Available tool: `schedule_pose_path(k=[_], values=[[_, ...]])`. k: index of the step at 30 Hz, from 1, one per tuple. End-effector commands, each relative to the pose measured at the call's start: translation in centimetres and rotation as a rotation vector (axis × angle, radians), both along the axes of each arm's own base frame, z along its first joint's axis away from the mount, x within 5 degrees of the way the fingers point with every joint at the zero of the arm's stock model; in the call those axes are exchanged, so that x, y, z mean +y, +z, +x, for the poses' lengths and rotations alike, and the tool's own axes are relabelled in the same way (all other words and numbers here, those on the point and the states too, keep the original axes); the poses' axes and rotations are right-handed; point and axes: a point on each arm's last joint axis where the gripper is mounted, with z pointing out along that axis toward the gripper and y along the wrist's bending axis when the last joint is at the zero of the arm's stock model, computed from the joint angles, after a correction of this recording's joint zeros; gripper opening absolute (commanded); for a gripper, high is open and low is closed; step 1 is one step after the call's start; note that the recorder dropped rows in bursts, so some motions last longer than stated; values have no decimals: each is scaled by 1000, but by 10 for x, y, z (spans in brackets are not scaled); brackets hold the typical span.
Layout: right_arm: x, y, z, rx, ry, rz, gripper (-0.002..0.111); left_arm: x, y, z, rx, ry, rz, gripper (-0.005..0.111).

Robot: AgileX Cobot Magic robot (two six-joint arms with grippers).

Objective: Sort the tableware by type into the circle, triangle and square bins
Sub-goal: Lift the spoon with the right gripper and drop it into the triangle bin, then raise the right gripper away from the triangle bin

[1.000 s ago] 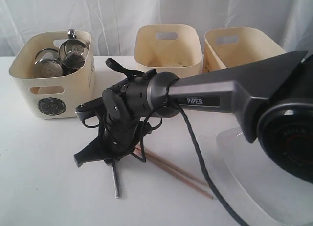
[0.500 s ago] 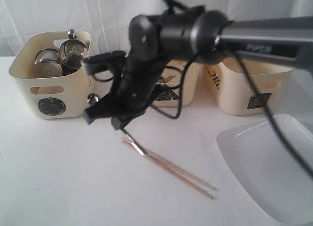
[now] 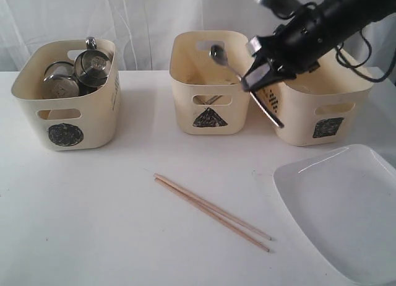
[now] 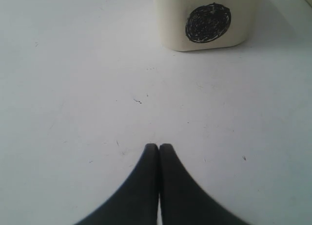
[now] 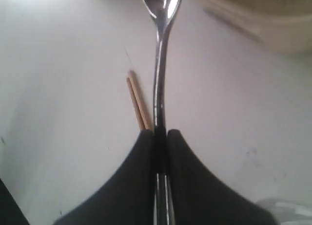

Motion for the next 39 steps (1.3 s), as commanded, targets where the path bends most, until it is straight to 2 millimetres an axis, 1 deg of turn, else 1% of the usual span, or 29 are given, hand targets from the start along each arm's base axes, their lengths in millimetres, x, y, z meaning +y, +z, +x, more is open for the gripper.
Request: schedule_pose_path(k=[1,4,7,9,12,14,17,19,22,25,27,29,31,33,35,36,37,38,39], values=[[-24,25,16,-215,-120,203,0,0,-1,0,1,5,-15,0],[-29,33,27,-353,-211,231,0,0,-1,0,1,5,-15,0],[-32,36,44,-483,-324,232,0,0,-1,0,1,5,-15,0],[-32,34,58,-530,-387,285,0,0,-1,0,1,5,-15,0],[-22,27,76,-576,-410,366,0,0,-1,0,1,5,-15,0],[-14,15,88,-591,-399,387,0,0,-1,0,1,5,-15,0],[-1,-9,103,-629,-346,322,0,0,-1,0,1,5,-15,0],[8,-25,109,-624,-327,295,0,0,-1,0,1,5,-15,0],[15,-43,114,-595,-336,271,7,0,-1,0,1,5,-15,0],[15,-46,115,-598,-331,245,21,0,-1,0,1,5,-15,0],[15,-45,115,-600,-329,243,28,0,-1,0,1,5,-15,0],[16,-42,113,-607,-306,238,31,0,-1,0,1,5,-15,0],[16,-35,108,-618,-257,208,31,0,-1,0,1,5,-15,0],[17,-20,99,-636,-181,173,31,0,-1,0,1,5,-15,0],[18,-4,86,-616,-92,147,30,0,-1,0,1,5,-15,0],[18,5,77,-588,-52,117,28,0,-1,0,1,5,-15,0],[16,12,68,-555,-14,52,23,0,-1,0,1,5,-15,0],[15,16,60,-511,5,-2,18,0,-1,0,1,5,-15,0],[14,20,51,-463,27,-82,9,0,-1,0,1,5,-15,0]])
